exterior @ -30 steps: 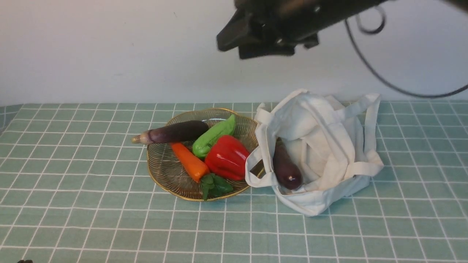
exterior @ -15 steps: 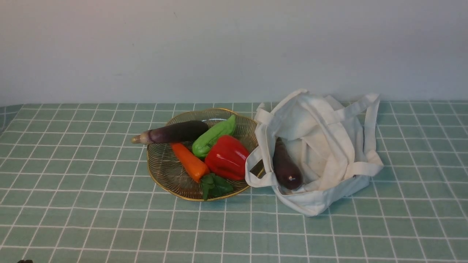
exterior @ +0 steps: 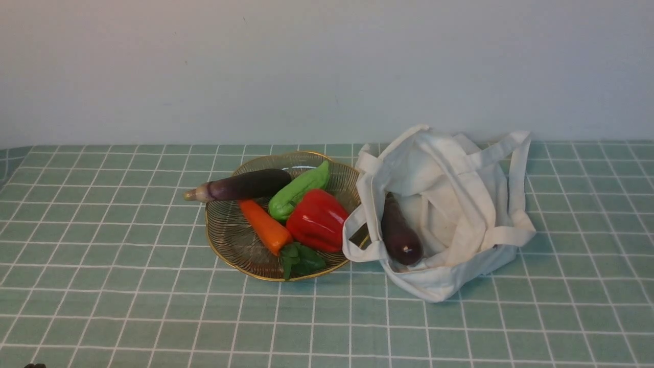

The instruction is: Take vegetables from cloth bag on blue coffee tablecloth place on plate.

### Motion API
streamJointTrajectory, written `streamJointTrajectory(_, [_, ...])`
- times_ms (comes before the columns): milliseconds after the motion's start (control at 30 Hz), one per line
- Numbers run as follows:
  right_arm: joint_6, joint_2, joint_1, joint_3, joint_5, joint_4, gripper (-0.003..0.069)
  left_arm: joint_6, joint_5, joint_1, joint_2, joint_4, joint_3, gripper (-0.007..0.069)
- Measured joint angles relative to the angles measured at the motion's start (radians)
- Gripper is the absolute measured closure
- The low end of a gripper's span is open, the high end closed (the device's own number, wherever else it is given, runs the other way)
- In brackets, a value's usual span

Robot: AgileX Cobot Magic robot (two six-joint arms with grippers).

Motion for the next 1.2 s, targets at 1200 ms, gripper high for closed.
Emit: streamJointTrajectory(1200, [-0.069, -0.062, -0.001, 0.219, -0.265, 0.004, 0.0674, 0.0, 0.0, 0.0, 0.0, 0.0, 0.0, 0.0629])
